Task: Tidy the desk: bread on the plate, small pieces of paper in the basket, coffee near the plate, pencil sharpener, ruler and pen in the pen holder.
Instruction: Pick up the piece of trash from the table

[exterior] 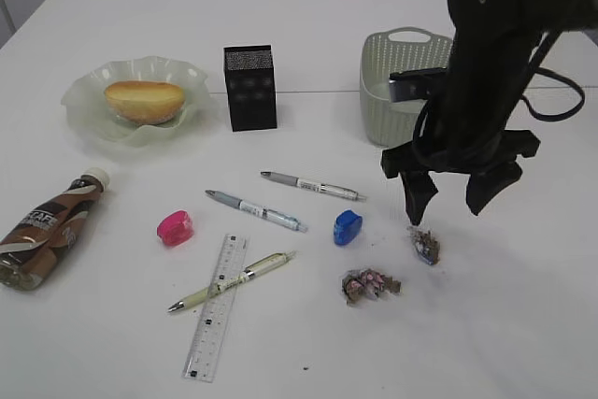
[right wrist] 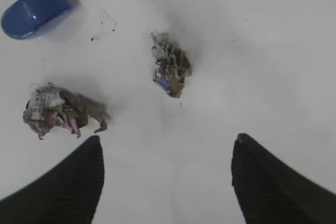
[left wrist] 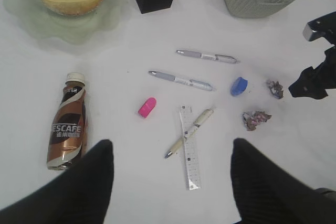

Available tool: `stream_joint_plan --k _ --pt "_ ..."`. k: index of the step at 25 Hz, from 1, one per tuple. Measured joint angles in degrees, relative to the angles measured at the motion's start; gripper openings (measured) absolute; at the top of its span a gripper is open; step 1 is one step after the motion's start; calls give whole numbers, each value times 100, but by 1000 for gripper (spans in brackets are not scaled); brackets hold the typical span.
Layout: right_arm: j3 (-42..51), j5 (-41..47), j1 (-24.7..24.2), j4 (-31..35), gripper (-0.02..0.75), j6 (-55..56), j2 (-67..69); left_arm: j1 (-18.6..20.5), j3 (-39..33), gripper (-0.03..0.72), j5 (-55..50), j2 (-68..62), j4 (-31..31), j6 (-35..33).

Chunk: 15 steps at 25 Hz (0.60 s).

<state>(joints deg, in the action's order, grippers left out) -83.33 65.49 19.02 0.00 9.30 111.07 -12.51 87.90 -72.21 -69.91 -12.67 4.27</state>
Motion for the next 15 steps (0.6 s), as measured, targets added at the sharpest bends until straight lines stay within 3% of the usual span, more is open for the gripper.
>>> stream_joint_plan --k 15 --pt "-9 -608 0 39 552 0 687 0 0 510 0 0 -85 0"
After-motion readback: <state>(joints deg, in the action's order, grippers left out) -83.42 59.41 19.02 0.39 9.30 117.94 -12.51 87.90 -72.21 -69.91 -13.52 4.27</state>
